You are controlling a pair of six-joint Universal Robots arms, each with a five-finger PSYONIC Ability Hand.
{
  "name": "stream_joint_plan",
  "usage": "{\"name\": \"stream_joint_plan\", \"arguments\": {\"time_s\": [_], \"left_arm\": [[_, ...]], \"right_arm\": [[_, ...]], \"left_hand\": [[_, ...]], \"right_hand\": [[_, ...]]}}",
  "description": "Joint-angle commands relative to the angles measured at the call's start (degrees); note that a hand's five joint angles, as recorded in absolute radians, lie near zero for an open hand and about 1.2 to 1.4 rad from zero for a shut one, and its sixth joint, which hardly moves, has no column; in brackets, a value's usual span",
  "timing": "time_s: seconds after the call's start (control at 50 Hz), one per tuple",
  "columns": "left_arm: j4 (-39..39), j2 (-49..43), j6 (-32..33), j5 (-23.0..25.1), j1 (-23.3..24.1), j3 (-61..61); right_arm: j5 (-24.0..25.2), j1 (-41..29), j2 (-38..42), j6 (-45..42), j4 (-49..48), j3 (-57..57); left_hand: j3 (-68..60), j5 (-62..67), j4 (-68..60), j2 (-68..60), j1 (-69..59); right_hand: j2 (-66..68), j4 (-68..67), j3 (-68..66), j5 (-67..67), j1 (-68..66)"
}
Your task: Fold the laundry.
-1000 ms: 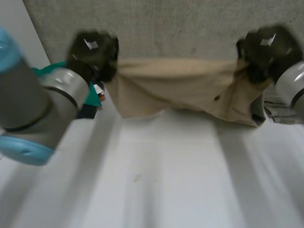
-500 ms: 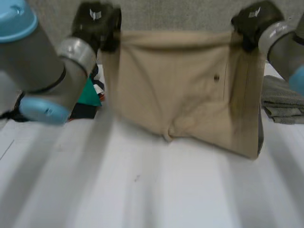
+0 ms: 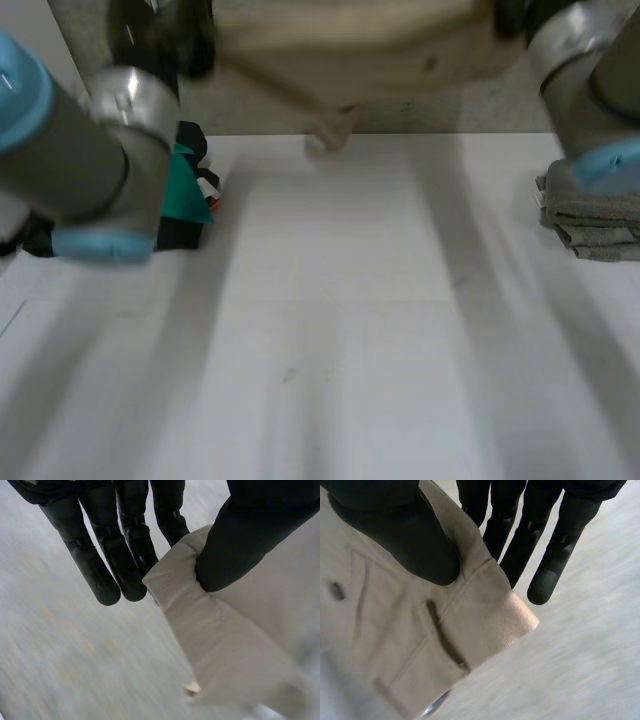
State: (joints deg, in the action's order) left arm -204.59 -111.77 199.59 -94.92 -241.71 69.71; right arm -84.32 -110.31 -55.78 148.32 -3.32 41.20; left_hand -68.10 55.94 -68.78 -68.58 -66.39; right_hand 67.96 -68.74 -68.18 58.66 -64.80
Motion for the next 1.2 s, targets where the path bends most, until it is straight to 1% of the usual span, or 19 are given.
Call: {"name": "stream_joint_plan", "arguments": {"time_s": [0.02, 0.14, 0.2, 0.28, 0.38, 0.46, 0.54, 0.58, 0.6, 0.62, 0.64, 0.66, 0.72, 0.82, 0.9, 0.98, 1.1, 1.18, 1.2], "left_arm": [[2.6, 0.0, 1.5, 0.6, 1.1, 17.5], [7.4, -0.3, 5.8, 0.5, 2.1, 24.1], [12.7, 0.8, 8.2, 0.4, 3.5, 26.5], [22.9, 5.8, 10.4, 0.5, 5.4, 28.7], [39.5, 13.1, 13.5, 1.5, 8.0, 32.5], [48.4, 15.0, 16.7, 4.3, 12.0, 34.5], [52.7, 15.2, 18.6, 6.9, 16.2, 34.4], [52.3, 15.0, 18.6, 7.0, 16.4, 33.5], [51.6, 14.8, 18.7, 7.0, 16.0, 32.7], [49.3, 14.3, 18.7, 6.9, 15.4, 30.2], [47.6, 13.9, 18.7, 6.9, 15.1, 28.9], [46.2, 13.4, 18.7, 6.9, 14.9, 27.9], [37.3, 10.1, 18.6, 7.2, 14.2, 23.0], [21.9, 1.0, 18.6, 8.7, 9.3, 14.5], [16.8, -8.9, 18.5, 12.9, 7.1, 5.2], [17.0, -18.7, 18.8, 17.0, 5.8, -5.0], [17.7, -29.5, 18.9, 18.4, 2.9, -14.4], [17.5, -34.0, 18.8, 18.4, 2.5, -17.8], [17.5, -34.9, 18.8, 18.2, 2.5, -18.5]], "right_arm": [[3.3, 0.4, 6.8, -2.4, 8.2, 11.5], [3.5, 0.2, 6.8, -7.6, 10.1, 22.7], [3.3, -0.2, 5.7, -10.3, 10.9, 28.7], [2.8, 0.0, -2.6, -13.3, 15.5, 36.2], [2.2, 0.0, -13.0, -17.2, 29.3, 45.1], [2.2, 0.5, -18.6, -21.8, 37.0, 52.1], [2.2, 0.5, -20.9, -26.3, 37.4, 57.1], [2.4, 0.6, -21.2, -26.9, 36.6, 58.5], [2.4, 0.5, -21.2, -26.9, 36.0, 58.9], [2.5, 0.5, -21.0, -26.9, 34.4, 59.8], [2.6, 0.5, -20.9, -26.9, 33.1, 60.3], [2.5, 0.5, -20.9, -26.8, 32.2, 60.7], [2.3, 0.0, -20.9, -26.1, 27.2, 62.0], [2.3, -0.3, -20.7, -23.2, 21.8, 63.3], [2.5, -0.4, -20.6, -20.7, 20.1, 63.6], [2.5, -0.3, -20.2, -19.6, 18.7, 63.7], [2.2, -0.3, -19.5, -19.4, 16.2, 64.7], [2.2, -0.3, -19.4, -19.2, 15.0, 64.9], [2.2, -0.2, -19.5, -18.9, 14.8, 64.8]], "left_hand": [[-11.9, 14.1, -11.2, -11.4, -13.6], [-11.9, 14.1, -11.2, -11.4, -13.6], [-11.9, 14.1, -11.2, -11.4, -13.6], [-11.9, 14.1, -11.2, -11.4, -13.6], [-11.9, 14.1, -11.2, -11.4, -13.6], [-11.9, 14.1, -11.2, -11.4, -13.6], [-11.9, 14.1, -11.2, -11.4, -13.6], [-11.9, 14.1, -11.2, -11.4, -13.6], [-6.4, 8.6, -5.8, -5.9, -8.1], [36.6, -34.4, 37.3, 37.1, 34.9], [57.0, -54.8, 57.7, 57.5, 55.3], [58.1, -55.9, 58.8, 58.6, 56.4], [56.0, -53.9, 56.7, 56.5, 54.3], [51.5, -49.3, 52.2, 52.0, 49.8], [47.0, -44.8, 47.6, 47.4, 45.3], [41.1, -38.9, 41.8, 41.6, 39.4], [34.5, -32.3, 35.2, 35.0, 32.8], [13.5, -11.4, 14.2, 14.0, 11.8], [3.3, -1.2, 4.0, 3.8, 1.6]], "right_hand": [[12.0, -11.3, -11.8, 11.3, -15.2], [12.0, -11.3, -11.8, 11.3, -15.2], [12.0, -11.3, -11.8, 11.3, -15.2], [12.0, -11.3, -11.8, 11.3, -15.2], [12.0, -11.3, -11.8, 11.3, -15.2], [12.0, -11.3, -11.8, 11.3, -15.2], [12.0, -11.3, -11.8, 11.3, -15.2], [12.0, -11.3, -11.8, 11.3, -15.2], [12.0, -11.3, -11.8, 11.3, -15.2], [12.0, -11.3, -11.8, 11.3, -15.2], [12.0, -11.3, -11.8, 11.3, -15.2], [12.0, -11.3, -11.8, 11.3, -15.2], [12.0, -11.3, -11.8, 11.3, -15.2], [12.0, -11.3, -11.8, 11.3, -15.2], [12.0, -11.3, -11.8, 11.3, -15.2], [12.0, -11.3, -11.8, 11.3, -15.2], [12.0, -11.3, -11.8, 11.3, -15.2], [12.0, -11.3, -11.8, 11.3, -15.2], [12.0, -11.3, -11.8, 11.3, -15.2]]}}
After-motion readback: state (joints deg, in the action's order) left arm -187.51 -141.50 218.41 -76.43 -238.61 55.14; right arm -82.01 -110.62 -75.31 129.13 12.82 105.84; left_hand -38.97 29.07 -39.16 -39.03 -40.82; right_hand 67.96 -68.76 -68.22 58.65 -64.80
